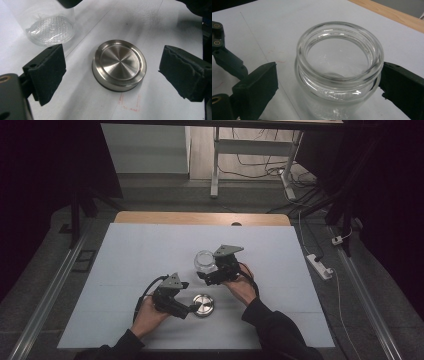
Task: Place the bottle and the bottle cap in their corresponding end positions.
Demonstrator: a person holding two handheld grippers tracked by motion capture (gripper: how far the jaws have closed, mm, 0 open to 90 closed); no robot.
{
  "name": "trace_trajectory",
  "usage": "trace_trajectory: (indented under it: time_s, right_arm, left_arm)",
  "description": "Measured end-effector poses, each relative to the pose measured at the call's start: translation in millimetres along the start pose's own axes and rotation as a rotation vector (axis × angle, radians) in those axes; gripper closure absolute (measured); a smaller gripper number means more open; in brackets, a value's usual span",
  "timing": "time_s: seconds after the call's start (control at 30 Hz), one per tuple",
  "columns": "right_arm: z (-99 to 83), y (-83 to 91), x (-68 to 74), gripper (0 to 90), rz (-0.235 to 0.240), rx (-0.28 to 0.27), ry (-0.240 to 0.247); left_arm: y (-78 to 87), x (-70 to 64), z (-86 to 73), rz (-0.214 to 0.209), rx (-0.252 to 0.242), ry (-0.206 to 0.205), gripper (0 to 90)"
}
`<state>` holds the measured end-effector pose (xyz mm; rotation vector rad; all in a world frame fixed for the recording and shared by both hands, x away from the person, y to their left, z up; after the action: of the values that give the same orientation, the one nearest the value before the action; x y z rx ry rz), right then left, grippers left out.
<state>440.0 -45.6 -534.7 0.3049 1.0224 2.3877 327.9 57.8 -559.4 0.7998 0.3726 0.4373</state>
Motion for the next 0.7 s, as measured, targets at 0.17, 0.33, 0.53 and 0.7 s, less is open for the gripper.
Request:
trace_trajectory:
  time_s: [0.17,0.33,0.53,0.7]
  right_arm:
    - [-1.1,9.5,2.0,2.9,0.003,-0.009,0.008]
    - [-4.4,19.1,2.6,2.9,0.008,-0.014,0.004]
    - [-8.8,33.5,7.1,2.9,0.022,-0.027,-0.002]
    - [-14.3,45.2,14.2,2.9,0.045,-0.027,0.007]
  left_arm:
    - [6.0,-1.0,-1.7,0.002,-0.002,-0.007,7.2]
    - [10.9,0.5,-3.1,0.009,-0.009,0.001,6.5]
    - [16.5,-0.4,-5.2,0.016,-0.012,0.008,5.0]
    - [23.4,-1.3,-8.0,0.021,-0.014,0.015,4.0]
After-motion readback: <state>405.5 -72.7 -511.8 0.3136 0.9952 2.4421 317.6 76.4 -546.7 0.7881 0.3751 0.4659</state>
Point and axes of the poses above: each handheld gripper's, and its own axes: y roughly backward along the jaws, z roughly out of its top, x roughly to its left, the point moved 8 cm from there along -y, roughly forward along the jaws, and after that the axes turned 12 degrees about x, right-handed, at the moved point
